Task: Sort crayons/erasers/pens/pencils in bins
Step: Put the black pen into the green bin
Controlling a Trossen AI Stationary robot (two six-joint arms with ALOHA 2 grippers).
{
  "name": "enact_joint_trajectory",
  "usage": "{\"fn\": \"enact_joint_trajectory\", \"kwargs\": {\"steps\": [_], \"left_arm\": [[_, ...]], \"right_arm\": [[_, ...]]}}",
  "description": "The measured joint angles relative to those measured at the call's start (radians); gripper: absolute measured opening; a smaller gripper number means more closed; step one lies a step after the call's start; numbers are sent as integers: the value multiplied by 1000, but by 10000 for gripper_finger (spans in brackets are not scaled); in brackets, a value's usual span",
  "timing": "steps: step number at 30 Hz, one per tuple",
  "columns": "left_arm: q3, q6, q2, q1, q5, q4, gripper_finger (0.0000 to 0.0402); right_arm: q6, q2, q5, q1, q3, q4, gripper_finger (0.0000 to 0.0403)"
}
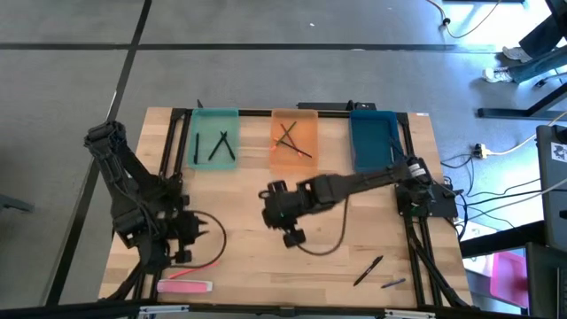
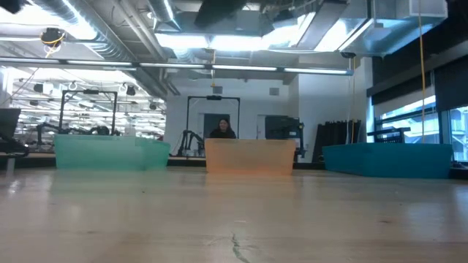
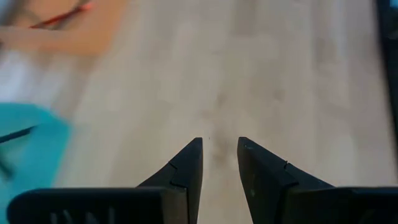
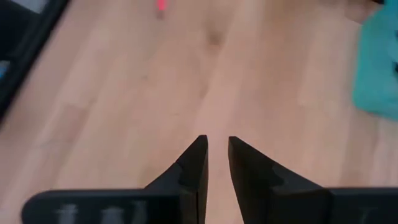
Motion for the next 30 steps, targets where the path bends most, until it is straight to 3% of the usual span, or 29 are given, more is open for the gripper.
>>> {"fn": "enact_joint_trajectory", "kwargs": {"steps": [7, 11, 23, 28, 30], "left_arm": [[-35, 90, 0, -37, 60, 169, 94], [-35, 91, 7, -37, 65, 176, 94], [-35, 190, 14, -22, 62, 186, 94], [-35, 243, 14, -2, 61, 202, 94], [-35, 247, 14, 5, 61, 202, 94]], "right_arm": [[148, -28, 1, 142, 0, -115, 69], [322, -34, 103, 223, 0, -232, 69], [1134, -33, 235, 462, 0, -504, 69], [1541, -33, 235, 549, 0, -683, 69], [1662, -33, 223, 575, -3, -673, 69]]}}
